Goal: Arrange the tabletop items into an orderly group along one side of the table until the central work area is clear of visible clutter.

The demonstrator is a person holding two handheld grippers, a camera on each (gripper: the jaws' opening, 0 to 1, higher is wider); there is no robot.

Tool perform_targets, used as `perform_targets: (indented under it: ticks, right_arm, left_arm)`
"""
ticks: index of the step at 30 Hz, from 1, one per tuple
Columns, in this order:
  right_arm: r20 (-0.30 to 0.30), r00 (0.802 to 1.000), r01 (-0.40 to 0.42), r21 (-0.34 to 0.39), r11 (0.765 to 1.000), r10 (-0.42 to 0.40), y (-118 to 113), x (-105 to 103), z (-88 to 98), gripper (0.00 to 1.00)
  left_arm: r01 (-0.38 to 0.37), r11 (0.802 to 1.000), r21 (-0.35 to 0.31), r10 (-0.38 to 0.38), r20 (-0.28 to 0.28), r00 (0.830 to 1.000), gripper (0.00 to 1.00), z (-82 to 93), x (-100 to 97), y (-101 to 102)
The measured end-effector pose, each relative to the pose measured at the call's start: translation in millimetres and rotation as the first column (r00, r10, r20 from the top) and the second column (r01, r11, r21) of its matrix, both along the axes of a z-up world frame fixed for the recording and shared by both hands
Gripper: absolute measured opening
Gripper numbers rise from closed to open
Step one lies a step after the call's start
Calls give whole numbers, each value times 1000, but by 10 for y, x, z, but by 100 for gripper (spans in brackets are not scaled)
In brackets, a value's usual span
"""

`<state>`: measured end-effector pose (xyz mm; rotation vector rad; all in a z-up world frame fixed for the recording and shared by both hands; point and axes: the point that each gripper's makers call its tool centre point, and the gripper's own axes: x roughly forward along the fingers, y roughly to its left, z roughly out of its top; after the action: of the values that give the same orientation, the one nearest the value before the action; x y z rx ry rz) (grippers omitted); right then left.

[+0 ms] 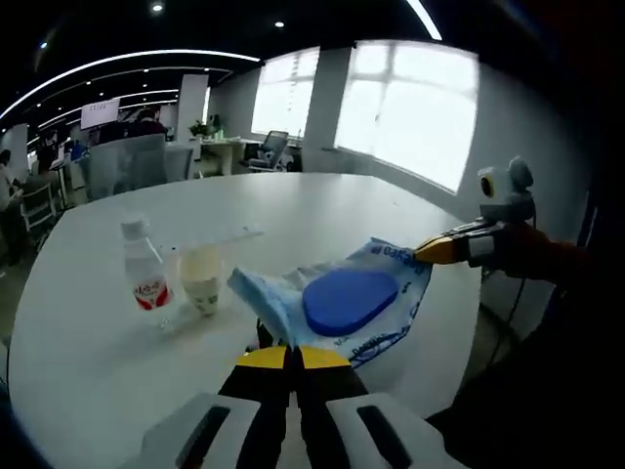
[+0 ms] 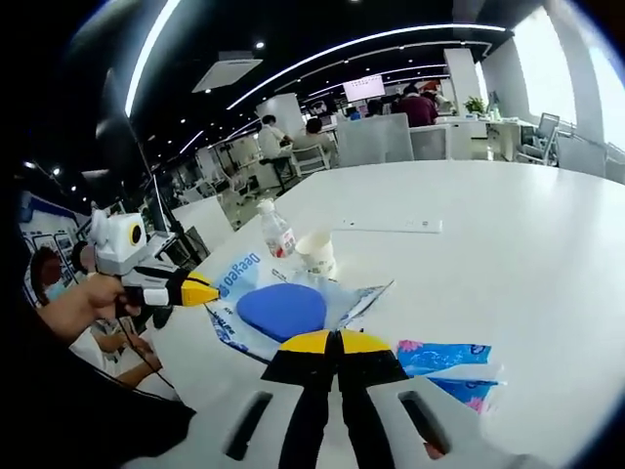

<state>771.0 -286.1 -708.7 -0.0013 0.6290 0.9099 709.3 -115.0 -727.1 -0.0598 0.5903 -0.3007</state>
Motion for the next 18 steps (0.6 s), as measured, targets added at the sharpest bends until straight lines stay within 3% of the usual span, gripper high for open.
perform_targets:
  ticks: [18]
  right_arm:
    - [84,996,10,-15,1000,-9,-17,563,225,0]
  left_arm:
    - [7,1000,7,-7,56,998,0,241,516,-77]
